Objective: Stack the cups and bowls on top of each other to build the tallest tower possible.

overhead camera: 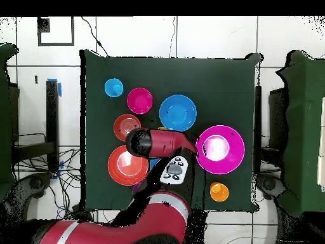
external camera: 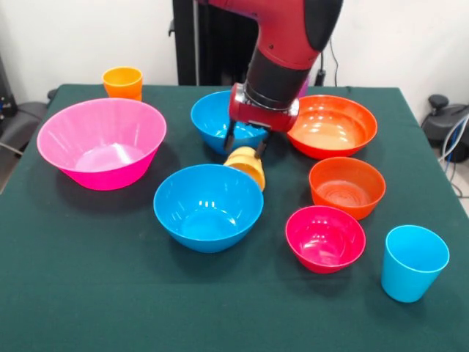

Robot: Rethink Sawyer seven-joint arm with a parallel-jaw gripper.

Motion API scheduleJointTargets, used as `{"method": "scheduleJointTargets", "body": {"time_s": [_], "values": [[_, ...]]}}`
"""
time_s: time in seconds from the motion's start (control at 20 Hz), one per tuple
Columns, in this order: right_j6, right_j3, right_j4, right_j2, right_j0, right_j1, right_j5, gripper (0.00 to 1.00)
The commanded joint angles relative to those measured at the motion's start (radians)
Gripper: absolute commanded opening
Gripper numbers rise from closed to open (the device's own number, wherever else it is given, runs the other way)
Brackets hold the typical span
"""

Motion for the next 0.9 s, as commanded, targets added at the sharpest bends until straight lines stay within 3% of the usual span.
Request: {"method": "scheduleJointTargets", "body": {"time_s": [0.05,0.35,0.9], "values": [[0.229,0.103,0.064,0.159,-0.043,0.024,-0.147,1.00],[0.238,0.042,0.033,-0.054,0.096,-0.034,0.097,1.00],[0.253,-0.008,0.034,-0.051,0.124,-0.020,0.138,1.00]]}}
